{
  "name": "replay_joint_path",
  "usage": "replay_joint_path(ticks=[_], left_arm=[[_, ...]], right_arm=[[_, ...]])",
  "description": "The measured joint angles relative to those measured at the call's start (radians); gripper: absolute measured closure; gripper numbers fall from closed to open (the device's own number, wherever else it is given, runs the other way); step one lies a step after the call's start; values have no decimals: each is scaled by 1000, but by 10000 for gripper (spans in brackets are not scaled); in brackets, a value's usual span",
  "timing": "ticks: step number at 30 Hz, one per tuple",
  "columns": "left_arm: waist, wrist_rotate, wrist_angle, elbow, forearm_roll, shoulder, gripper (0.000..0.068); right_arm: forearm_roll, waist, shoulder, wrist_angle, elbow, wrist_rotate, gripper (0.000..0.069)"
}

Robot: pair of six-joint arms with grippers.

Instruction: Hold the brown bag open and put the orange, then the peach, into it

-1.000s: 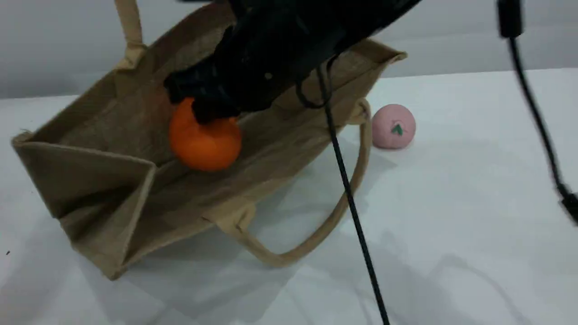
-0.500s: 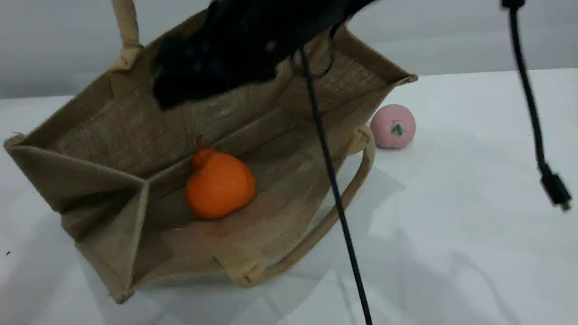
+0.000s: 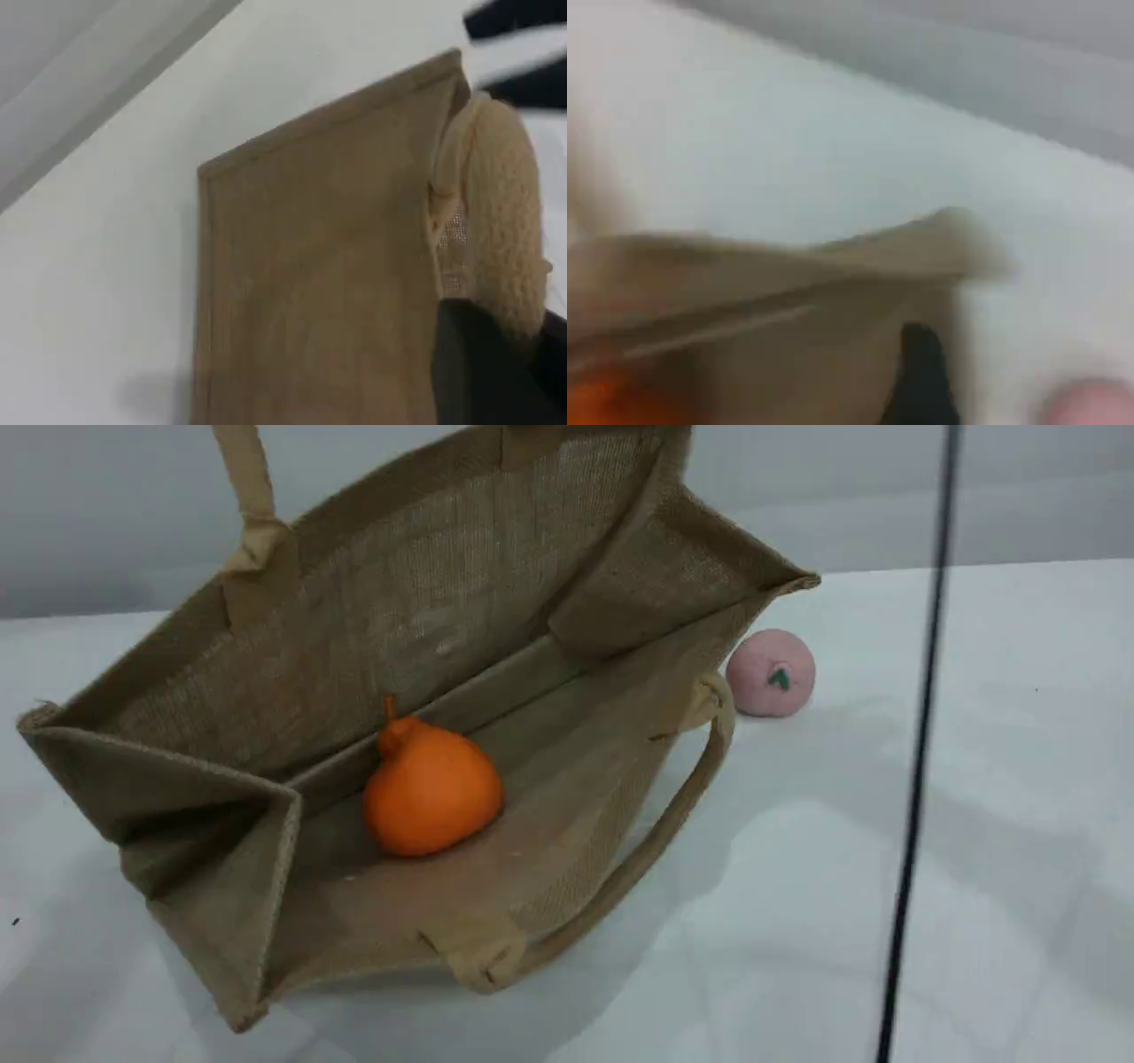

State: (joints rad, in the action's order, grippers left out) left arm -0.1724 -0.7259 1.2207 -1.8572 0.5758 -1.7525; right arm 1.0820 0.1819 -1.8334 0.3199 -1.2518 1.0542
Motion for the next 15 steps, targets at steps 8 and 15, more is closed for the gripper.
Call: replay_joint_path(ticks=[8,15], left_arm=[[0,13,0,0,9,0,589],[0,30,0,0,62,0,589]], right_arm=[[119,-113,-152,-105,-2,65,214],[336,-111,-290,-53,-58,252,214]])
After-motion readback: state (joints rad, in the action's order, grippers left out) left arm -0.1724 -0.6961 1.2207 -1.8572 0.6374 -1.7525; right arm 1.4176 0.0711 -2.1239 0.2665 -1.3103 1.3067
